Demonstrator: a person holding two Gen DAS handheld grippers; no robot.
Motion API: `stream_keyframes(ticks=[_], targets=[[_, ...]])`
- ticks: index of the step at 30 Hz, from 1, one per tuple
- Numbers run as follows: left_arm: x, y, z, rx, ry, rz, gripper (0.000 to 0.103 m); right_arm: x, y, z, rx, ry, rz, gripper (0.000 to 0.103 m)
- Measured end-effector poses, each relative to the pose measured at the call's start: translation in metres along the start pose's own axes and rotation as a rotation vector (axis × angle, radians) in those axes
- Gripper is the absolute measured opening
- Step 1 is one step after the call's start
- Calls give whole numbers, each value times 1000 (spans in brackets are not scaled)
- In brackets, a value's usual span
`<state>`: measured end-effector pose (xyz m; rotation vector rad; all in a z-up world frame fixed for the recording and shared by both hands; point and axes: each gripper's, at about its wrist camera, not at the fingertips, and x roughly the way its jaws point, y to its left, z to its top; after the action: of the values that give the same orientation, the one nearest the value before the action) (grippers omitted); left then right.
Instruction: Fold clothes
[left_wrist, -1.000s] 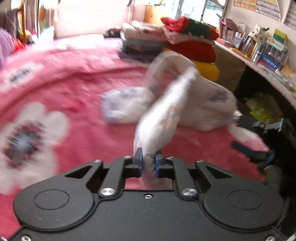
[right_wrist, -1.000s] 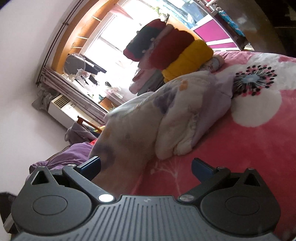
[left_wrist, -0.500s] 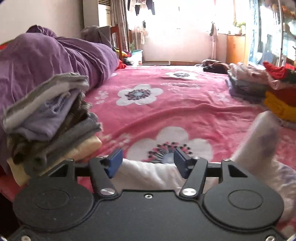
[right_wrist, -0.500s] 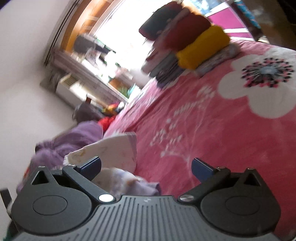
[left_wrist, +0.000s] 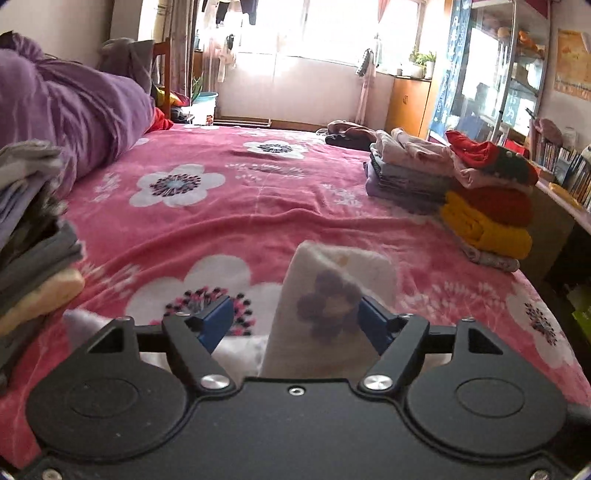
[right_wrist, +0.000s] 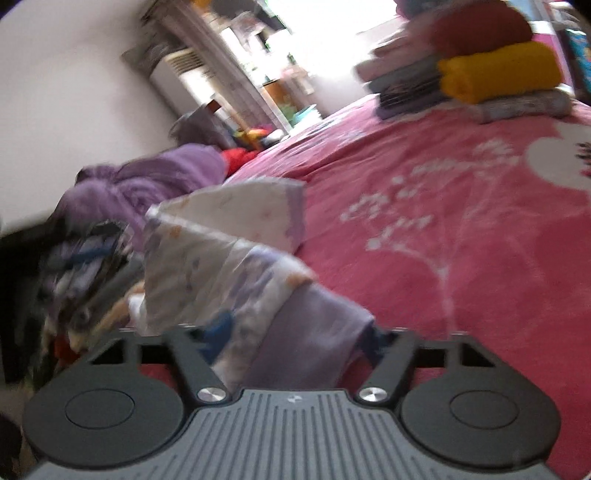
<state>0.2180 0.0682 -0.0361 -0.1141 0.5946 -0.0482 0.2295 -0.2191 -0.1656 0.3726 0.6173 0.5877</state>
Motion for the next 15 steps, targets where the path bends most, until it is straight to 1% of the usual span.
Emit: stream_keyframes(ticks=[1,2,4,5,7,10,11,12,13,14,15], targets=[[9,-2,7,1,9,-3,76,2,5,-1,-37,5,8,43],[18,-5,15,5,18,-4,76,5,11,-3,-74,11,15,39],[38,-11,31,36,41,2,76,3,19,-4,-130,7,28,37],[50,-16,38,76,65,1,76,0,23,-5,-154,3,33,36],[77,-32,51,191,143,-3,76,-5,30,-6,-203,-7,44,35],[118,-54,53,376,282,-32,76,-12,41,-8,-276,-21,61,35],[130,-60,50,434,328,-38,74,-14,45,-9,-300,-25,67,35],[139,-63,44,485,366,-34,51,-15,48,-10,-324,-26,76,35],[142,-64,38,523,396,-30,17,-17,52,-12,-348,-27,87,35],[140,-62,33,543,413,-34,9,-19,57,-13,-370,-27,100,35],[130,-55,30,533,391,-46,9,-22,61,-15,-393,-27,115,35]])
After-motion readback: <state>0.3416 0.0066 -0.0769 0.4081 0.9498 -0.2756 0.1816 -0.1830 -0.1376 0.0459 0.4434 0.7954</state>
